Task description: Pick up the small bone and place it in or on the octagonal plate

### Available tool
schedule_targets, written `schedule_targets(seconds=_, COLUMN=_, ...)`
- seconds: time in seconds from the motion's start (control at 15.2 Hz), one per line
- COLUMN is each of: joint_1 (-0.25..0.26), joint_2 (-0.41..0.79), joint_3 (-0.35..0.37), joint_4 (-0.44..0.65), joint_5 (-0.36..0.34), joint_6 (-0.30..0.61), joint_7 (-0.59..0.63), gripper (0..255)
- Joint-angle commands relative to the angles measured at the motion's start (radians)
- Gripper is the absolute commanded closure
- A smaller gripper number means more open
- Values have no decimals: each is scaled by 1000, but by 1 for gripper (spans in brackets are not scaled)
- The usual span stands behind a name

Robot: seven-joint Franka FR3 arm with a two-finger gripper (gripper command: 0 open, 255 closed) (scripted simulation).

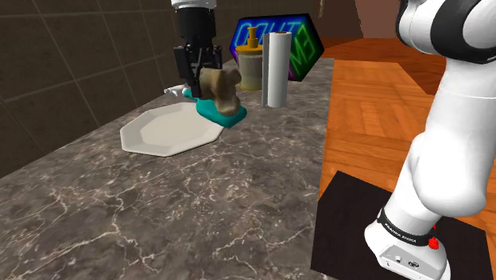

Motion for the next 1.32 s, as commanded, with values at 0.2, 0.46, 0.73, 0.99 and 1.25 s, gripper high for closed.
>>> schedule_targets(seconds=0.2, joint_1=64, joint_2=246, joint_3=17, joint_4=307, joint_5=-73, joint_6=-63, joint_7=58, gripper=255)
schedule_targets(seconds=0.46, joint_1=51, joint_2=205, joint_3=15, joint_4=190, joint_5=-61, joint_6=13, joint_7=44, gripper=255)
schedule_targets(seconds=0.73, joint_1=41, joint_2=176, joint_3=13, joint_4=93, joint_5=-53, joint_6=82, joint_7=33, gripper=255)
schedule_targets(seconds=0.99, joint_1=38, joint_2=167, joint_3=14, joint_4=57, joint_5=-50, joint_6=108, joint_7=28, gripper=255)
schedule_targets(seconds=1.25, joint_1=37, joint_2=167, joint_3=15, joint_4=57, joint_5=-51, joint_6=108, joint_7=29, gripper=255)
